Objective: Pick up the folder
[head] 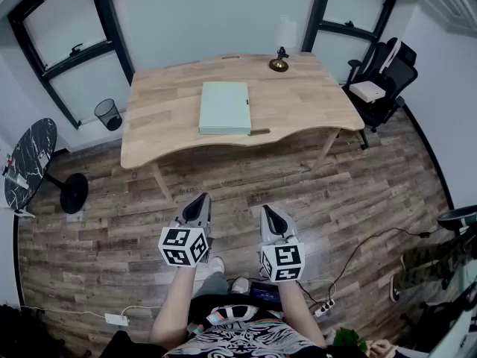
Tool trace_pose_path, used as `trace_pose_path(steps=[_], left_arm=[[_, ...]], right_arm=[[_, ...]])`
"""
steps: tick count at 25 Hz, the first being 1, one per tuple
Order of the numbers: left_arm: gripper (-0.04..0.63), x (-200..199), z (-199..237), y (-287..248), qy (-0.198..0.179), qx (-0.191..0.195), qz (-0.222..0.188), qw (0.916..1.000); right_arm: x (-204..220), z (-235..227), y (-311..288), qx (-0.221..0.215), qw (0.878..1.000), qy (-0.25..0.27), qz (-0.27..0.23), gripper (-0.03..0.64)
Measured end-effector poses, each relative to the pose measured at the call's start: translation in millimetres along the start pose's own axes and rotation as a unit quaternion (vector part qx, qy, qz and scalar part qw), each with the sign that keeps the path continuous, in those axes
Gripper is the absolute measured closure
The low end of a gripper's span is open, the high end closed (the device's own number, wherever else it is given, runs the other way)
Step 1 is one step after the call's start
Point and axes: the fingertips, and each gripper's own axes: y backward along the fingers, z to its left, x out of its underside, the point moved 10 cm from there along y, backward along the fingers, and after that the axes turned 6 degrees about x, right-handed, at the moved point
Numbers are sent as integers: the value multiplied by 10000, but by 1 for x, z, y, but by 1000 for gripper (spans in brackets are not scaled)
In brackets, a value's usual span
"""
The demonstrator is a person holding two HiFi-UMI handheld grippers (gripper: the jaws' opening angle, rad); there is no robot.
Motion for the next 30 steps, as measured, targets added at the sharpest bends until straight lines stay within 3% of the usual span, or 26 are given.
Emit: trace_pose_path(steps=[4,12,20,30], left_arm=[[588,-2,1,4,-229,-105,65,9997],[589,-4,4,1,-235,-288,66,9993],[589,-8,13,-8,62,-149,-99,9998],[589,-15,63,-93,-81,-298,134,9994]], right_arm=[[-2,2,1,79,9999,134,11,614],[-4,-8,-2,36,10000,-22,-21,613],[-1,-21,-18,184,9997,-147,16,613],[-1,-54,-100,364,9990,-170,216,612]])
